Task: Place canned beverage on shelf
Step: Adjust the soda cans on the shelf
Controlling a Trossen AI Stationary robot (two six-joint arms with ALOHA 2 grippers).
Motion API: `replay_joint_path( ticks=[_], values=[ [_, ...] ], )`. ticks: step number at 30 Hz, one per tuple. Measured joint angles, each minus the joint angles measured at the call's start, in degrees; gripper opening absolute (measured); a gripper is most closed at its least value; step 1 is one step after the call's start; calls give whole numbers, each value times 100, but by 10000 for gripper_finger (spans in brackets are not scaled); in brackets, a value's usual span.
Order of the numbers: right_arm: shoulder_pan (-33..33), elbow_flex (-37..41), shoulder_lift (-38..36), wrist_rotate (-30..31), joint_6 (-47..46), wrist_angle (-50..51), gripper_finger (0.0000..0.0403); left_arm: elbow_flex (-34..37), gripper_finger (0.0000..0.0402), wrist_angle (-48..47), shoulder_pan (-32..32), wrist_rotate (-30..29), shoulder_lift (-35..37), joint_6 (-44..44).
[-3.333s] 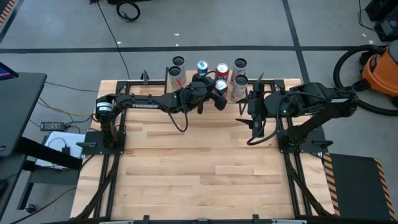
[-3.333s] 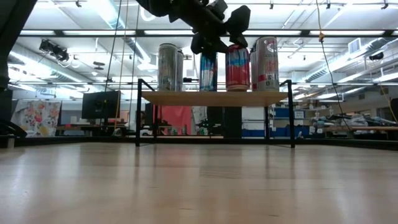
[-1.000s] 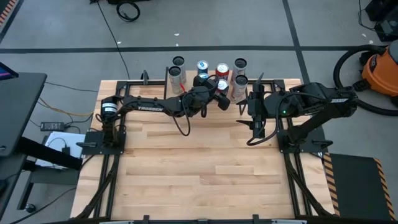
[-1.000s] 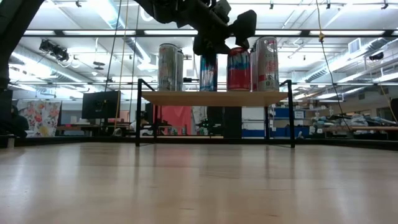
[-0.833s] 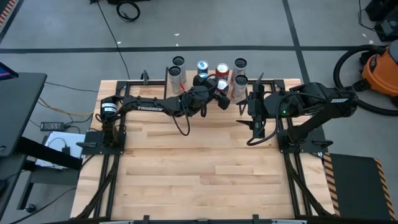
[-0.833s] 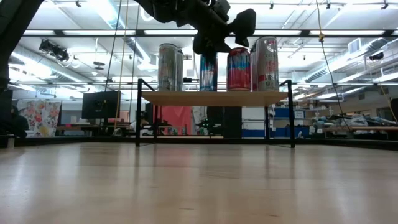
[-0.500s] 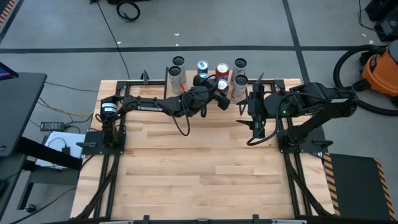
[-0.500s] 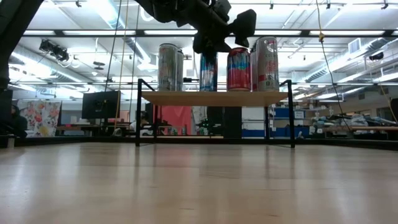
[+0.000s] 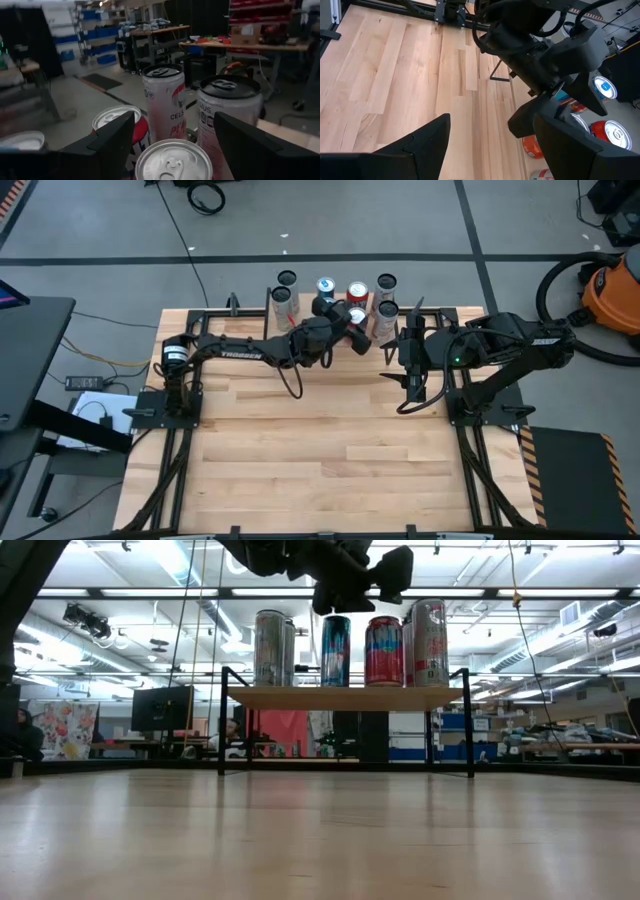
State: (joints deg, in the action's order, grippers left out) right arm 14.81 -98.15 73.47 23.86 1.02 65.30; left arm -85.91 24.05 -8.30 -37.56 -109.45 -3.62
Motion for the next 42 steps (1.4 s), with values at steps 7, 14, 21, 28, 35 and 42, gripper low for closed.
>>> replay_joint_path(
  ticks=[7, 14, 21, 28, 35, 42],
  values=[
    [0, 0, 0, 0, 37, 2, 295, 0, 284, 585, 255, 39, -2, -972],
    [0, 0, 0, 0, 52, 18, 295, 2, 283, 501, 532, -335, 135, -1652],
    [0, 0, 2, 0, 63, 48, 295, 4, 246, 203, 975, -1103, 203, -1920],
    [0, 0, 18, 0, -83, 236, 290, 4, 184, -783, 1419, -2286, 213, -2125],
    [0, -2, 89, 4, -366, 251, 237, 7, 138, -2671, 1766, -2594, 612, -960],
    [0, 59, 207, 4, -404, 286, 155, 4, 98, -5248, 2065, -2605, 1402, 1007]
  ],
)
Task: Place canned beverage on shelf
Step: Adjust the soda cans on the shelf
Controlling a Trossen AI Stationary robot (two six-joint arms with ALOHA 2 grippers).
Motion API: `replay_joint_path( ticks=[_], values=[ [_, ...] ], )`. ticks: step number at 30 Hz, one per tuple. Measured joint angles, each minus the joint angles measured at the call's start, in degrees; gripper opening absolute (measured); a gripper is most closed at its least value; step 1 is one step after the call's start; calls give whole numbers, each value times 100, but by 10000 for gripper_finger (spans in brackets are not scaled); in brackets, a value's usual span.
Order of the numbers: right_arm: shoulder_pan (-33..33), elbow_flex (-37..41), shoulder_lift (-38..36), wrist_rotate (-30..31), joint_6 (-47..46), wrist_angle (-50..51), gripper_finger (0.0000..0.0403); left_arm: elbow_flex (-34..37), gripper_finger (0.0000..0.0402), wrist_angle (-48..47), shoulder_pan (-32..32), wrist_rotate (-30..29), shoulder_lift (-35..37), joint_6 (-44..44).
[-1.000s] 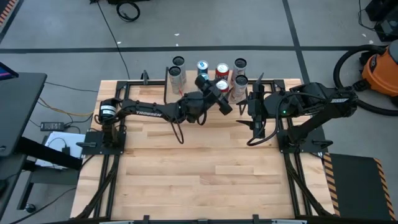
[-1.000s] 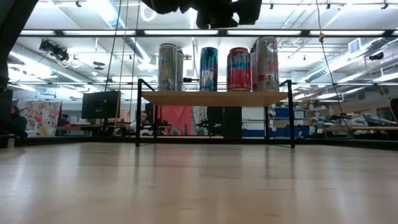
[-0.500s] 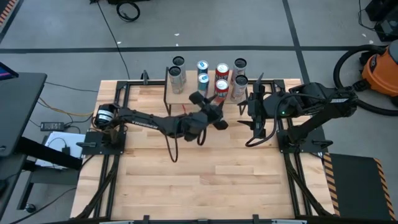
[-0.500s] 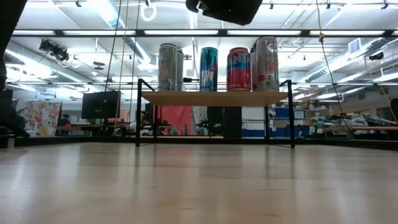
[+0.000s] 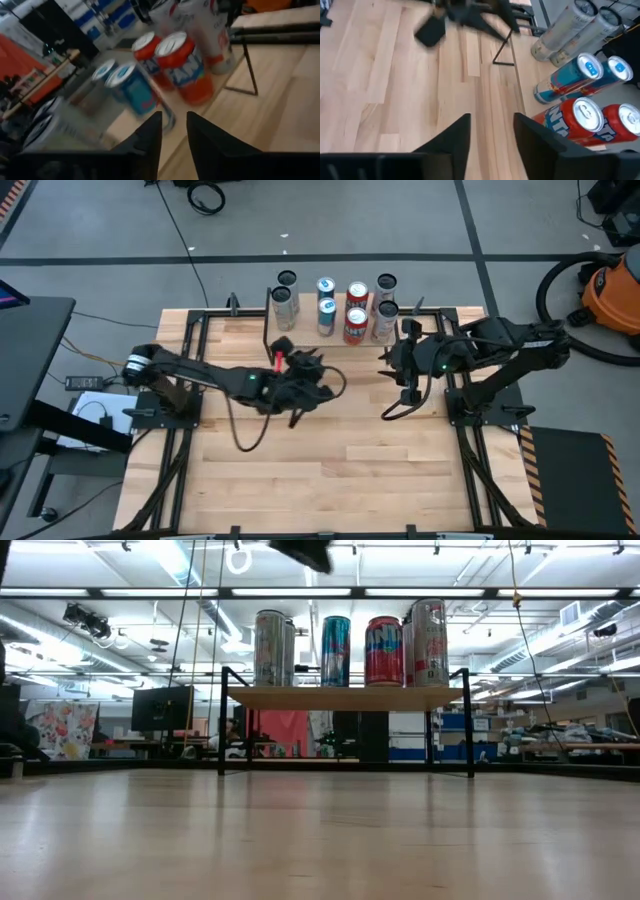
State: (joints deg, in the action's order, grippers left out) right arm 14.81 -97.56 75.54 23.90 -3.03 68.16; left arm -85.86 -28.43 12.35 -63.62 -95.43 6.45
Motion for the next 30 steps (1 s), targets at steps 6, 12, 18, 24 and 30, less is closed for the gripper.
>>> replay_joint_path(
  ticks=[6, 12, 18, 24, 30],
  values=[
    [-18, 432, 29, 4, -39, -410, 98, 0, 68, -1931, 354, 3, 584, 1442],
    [-193, 910, 28, 2, -46, -1207, 48, 0, 38, -3475, 588, -21, 1031, 2564],
    [-610, 1544, 27, 9, 13, -2172, 7, 0, 6, -4663, 762, -19, 1221, 3254],
    [-1156, 2305, 27, 48, 17, -3075, 13, 0, 6, -5579, 893, -178, 1418, 3862],
    [-1580, 2999, 26, 479, -28, -3858, 5, 0, 6, -5999, 982, -278, 1660, 4219]
  ],
)
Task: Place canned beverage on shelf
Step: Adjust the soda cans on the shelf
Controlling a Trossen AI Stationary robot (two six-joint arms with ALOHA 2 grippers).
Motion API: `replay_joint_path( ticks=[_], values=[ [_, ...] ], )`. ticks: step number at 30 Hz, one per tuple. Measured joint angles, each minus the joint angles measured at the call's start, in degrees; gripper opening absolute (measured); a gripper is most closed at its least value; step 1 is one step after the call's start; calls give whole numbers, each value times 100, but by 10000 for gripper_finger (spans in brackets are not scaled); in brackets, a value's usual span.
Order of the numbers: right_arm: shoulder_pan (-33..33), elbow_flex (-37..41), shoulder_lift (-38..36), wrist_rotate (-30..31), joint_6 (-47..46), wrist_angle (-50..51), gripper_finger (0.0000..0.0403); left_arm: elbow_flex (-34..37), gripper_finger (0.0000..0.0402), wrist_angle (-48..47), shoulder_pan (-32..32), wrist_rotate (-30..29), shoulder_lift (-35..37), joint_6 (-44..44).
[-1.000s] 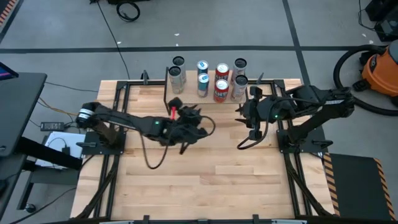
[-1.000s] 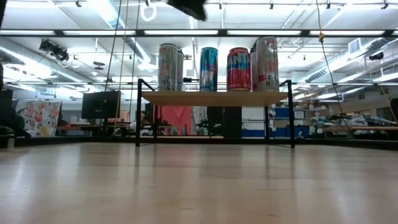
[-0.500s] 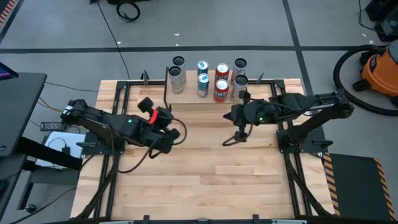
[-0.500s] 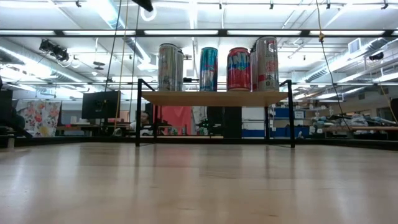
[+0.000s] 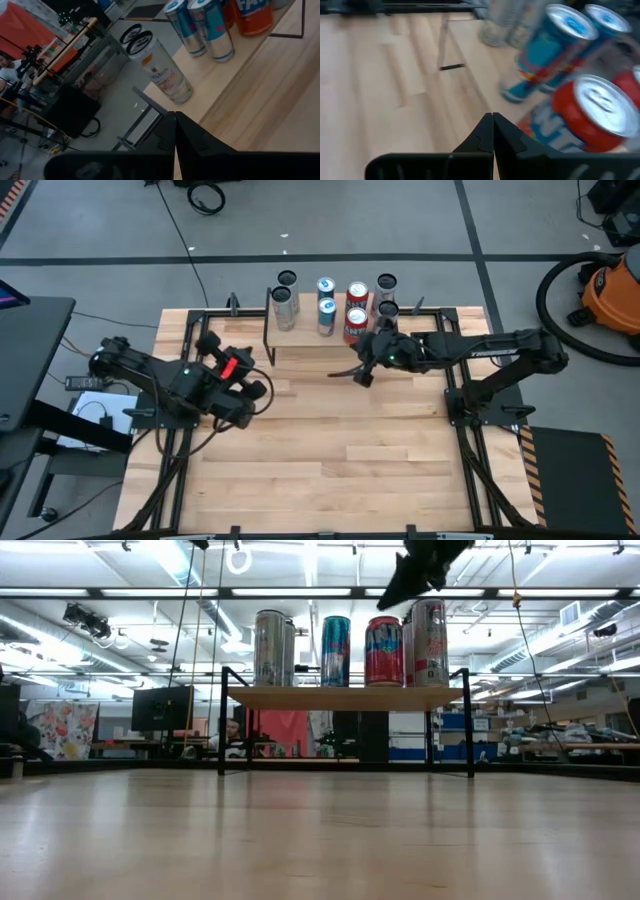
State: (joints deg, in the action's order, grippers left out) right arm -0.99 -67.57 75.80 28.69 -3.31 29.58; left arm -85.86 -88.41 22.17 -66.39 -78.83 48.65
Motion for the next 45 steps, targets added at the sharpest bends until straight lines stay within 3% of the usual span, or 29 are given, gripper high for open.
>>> replay_joint_path(
  ticks=[14, 45],
  values=[
    [-149, 612, -1, 966, 277, -521, 4, 0, 7, -112, 57, 2, 360, -31],
    [-746, 804, -1, 130, 412, -863, 5, 0, 7, -145, 57, 24, 357, -186]
  ],
)
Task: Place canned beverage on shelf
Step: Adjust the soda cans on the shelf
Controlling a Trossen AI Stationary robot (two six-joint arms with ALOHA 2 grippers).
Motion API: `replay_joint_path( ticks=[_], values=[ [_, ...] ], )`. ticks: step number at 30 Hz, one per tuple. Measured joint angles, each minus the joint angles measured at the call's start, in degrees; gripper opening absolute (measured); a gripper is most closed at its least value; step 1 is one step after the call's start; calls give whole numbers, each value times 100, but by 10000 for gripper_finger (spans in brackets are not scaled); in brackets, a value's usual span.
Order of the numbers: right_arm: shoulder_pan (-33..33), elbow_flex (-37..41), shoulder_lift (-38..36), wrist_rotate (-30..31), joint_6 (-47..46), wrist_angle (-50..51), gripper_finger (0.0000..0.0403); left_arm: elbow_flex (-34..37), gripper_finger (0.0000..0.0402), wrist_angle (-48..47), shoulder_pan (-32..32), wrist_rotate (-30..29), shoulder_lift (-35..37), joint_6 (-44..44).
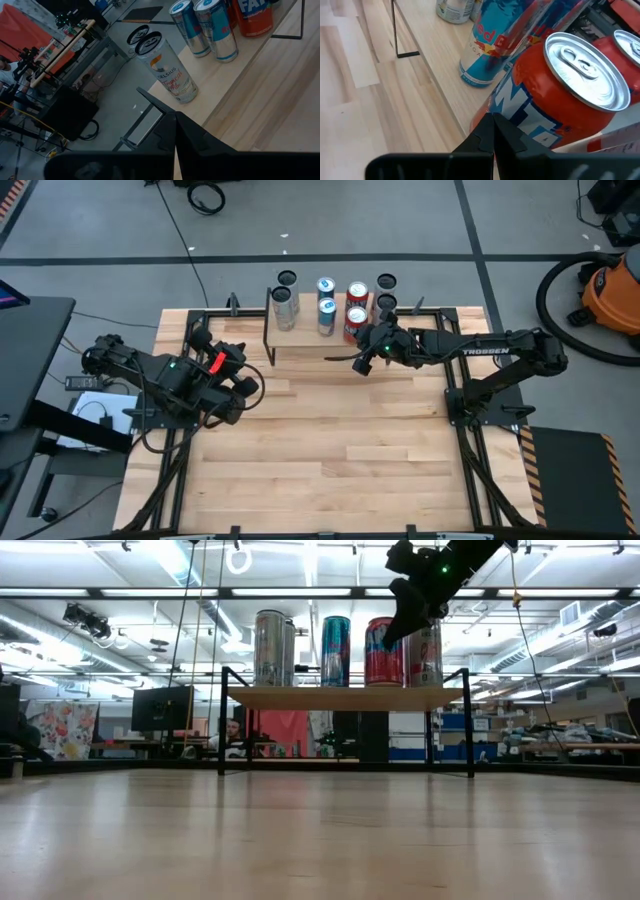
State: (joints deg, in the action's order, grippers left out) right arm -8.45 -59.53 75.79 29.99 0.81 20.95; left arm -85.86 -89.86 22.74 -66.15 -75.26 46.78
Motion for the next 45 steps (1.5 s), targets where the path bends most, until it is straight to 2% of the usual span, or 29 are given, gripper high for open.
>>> replay_joint_path(
  ticks=[5, 13, 19, 25, 30, 35, 40, 45],
  values=[
    [371, -41, 2, 222, -83, 7, 5, 0, 7, 0, 0, 0, 0, 2],
    [1042, -462, 1, 937, -148, 278, 5, 0, 7, -11, 0, 1, -2, -1],
    [1212, -498, 0, 768, -281, -73, 5, 2, 7, -11, 0, 2, 59, -231],
    [1420, -498, 0, 801, -422, -243, 5, 2, 7, -13, 0, 14, 426, -267],
    [1437, -501, 0, 328, -49, -1024, 5, 2, 7, -20, 0, 143, 824, -383],
    [1290, -494, 2, -719, 452, -1995, 19, 2, 7, -17, 0, 411, 1075, -501],
    [1244, -494, -2, -800, 973, -2895, 58, 2, 7, -15, 0, 634, 1137, -747],
    [1191, -490, 0, -877, 1052, -3080, 112, 2, 7, -15, 63, 782, 1126, -1014]
  ],
)
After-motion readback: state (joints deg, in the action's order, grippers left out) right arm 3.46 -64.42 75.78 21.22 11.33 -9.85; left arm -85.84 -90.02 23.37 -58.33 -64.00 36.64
